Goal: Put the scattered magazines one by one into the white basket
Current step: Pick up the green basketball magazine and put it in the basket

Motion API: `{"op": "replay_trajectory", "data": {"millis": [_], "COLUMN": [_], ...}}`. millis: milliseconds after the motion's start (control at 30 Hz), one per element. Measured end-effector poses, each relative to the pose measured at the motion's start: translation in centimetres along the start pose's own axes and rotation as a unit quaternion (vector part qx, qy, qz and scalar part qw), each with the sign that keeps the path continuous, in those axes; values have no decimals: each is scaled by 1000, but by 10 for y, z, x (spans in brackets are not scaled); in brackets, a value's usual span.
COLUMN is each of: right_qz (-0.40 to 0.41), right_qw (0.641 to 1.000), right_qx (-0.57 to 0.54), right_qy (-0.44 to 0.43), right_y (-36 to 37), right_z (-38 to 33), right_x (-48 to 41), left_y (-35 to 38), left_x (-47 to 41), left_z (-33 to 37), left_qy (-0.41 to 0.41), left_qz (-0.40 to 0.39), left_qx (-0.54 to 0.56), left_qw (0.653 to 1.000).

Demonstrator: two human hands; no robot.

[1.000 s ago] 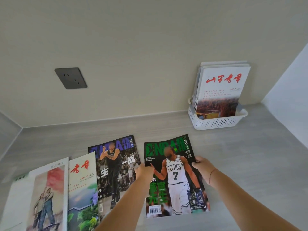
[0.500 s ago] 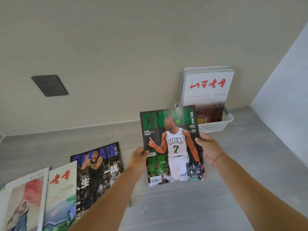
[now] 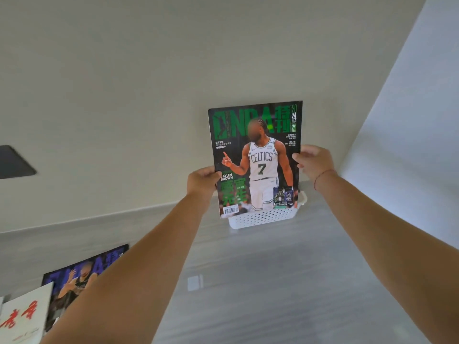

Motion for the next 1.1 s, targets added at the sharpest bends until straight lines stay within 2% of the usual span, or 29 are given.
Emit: {"op": "replay_trajectory", "data": {"millis": [200,333,500,667,733,833,900,967,1100], "right_qz": [-6,-14,-8,-19,-8,-28,-82,-110,-102], "right_qw": [1000,999,995,992,995,993,987,982,978], "right_qx": [-7,-25,-29,-52,-14,40,12,-23,-81], "right_qy": [2,40,91,117,101,109,134,151,163], "right_y": [-16,-11,-3,7,9,14,25,35,40], "right_z": [10,40,81,101,100,100,101,101,100], "right_x": [-41,-56,-61,-56,-55,-56,-54,-52,-52], "left_y": [33,43,46,43,44,55,68,75,73], "left_x": [-27,-36,-32,-31,-31,-32,-32,-35,-44], "left_z": [2,-13,-41,-67,-65,-58,-56,-53,-51], "left_qy": [-2,-6,-32,-70,-55,-18,-1,-5,-9], "left_qz": [38,74,141,156,164,119,61,35,0], "left_qx": [-50,-104,-115,-157,-168,-159,-158,-142,-122], "left_qw": [998,992,983,973,971,980,985,989,993]}}
Point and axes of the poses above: each hand's wrist, its own x-axis away from the middle knuckle, its own y-axis out of the palm, z = x × y, the point moved 3 cm from there along -x, towards the middle knuckle, and after that the axes turned 4 degrees about -z, right-handed, at the moved point
